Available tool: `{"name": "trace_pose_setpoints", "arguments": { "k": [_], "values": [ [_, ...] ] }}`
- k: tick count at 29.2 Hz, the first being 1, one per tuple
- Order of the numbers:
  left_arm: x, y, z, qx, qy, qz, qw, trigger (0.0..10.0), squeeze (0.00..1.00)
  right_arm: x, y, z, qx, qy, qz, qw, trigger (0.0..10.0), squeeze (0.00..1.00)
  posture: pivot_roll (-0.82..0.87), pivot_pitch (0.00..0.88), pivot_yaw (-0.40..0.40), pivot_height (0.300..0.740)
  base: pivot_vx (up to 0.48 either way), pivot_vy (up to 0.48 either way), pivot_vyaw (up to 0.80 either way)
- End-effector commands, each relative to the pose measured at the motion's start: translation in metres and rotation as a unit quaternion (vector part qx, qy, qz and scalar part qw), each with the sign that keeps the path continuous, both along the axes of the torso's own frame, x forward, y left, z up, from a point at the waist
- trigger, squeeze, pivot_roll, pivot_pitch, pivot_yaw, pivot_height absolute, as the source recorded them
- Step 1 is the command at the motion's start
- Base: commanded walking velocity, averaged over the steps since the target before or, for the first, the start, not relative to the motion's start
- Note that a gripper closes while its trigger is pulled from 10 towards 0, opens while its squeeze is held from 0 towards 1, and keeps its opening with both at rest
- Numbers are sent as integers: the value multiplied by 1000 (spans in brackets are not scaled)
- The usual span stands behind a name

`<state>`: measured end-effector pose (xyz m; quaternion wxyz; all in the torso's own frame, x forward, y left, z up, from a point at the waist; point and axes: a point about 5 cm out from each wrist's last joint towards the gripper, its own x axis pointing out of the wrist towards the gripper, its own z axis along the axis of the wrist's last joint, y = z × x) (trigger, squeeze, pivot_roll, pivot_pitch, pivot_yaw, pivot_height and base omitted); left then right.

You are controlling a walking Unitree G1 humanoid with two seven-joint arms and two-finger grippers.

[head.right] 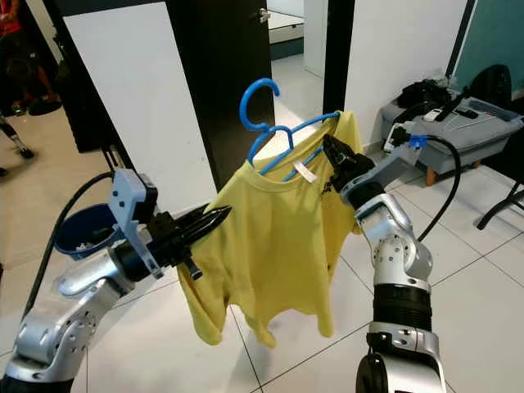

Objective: Hang hanger

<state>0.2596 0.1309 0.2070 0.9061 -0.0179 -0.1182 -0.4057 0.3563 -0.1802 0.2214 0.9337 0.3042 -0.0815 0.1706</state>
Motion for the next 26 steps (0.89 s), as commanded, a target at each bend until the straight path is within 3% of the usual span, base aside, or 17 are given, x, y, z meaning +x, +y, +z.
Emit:
{"name": "trace_pose_setpoints", "arguments": {
  "k": [1, 5, 6, 7, 10, 11, 16, 26],
  "values": [
    [-4, -1, 5, -4, -12, -6, 1000, 10000, 0, 2, 2, 0, -2, 3, -1, 1000, 10000, 0, -66, 0, 27, 740, 0, 0, 0],
    [-6, -2, 5, -3, -11, -14, 1000, 10000, 0, 3, 1, 2, -3, 1, -4, 1000, 9961, 0, -65, 0, 24, 740, 0, 0, 0],
    [-8, -3, 5, -2, -10, -17, 1000, 10000, 0, 3, 0, 3, -2, -1, -5, 1000, 4235, 0, -65, 0, 24, 740, 0, 0, 0],
    [-8, -3, 5, -1, -10, -19, 1000, 10000, 0, 4, 0, 4, -2, -2, -6, 1000, 1451, 0, -65, 0, 24, 740, 0, 0, 0],
    [-9, -3, 5, 0, -9, -19, 1000, 10000, 0, 4, 0, 5, -1, -3, -6, 1000, 1451, 0, -65, 0, 24, 740, 0, 0, 0],
    [-9, -3, 4, 2, -8, -17, 1000, 10000, 0, 4, 0, 6, -1, -5, -5, 1000, 0, 0, -65, 0, 24, 740, 0, 0, 0],
    [-8, 2, -1, 18, -1, -7, 1000, 10000, 0, 4, 0, 7, -1, -10, -4, 1000, 0, 0, -64, 0, 21, 740, 0, 0, 0],
    [-3, 31, -31, 154, 34, 37, 987, 10000, 0, 1, -1, 9, -6, -15, -2, 1000, 0, 0, -77, 0, 29, 740, 0, 0, 0]
  ]
}}
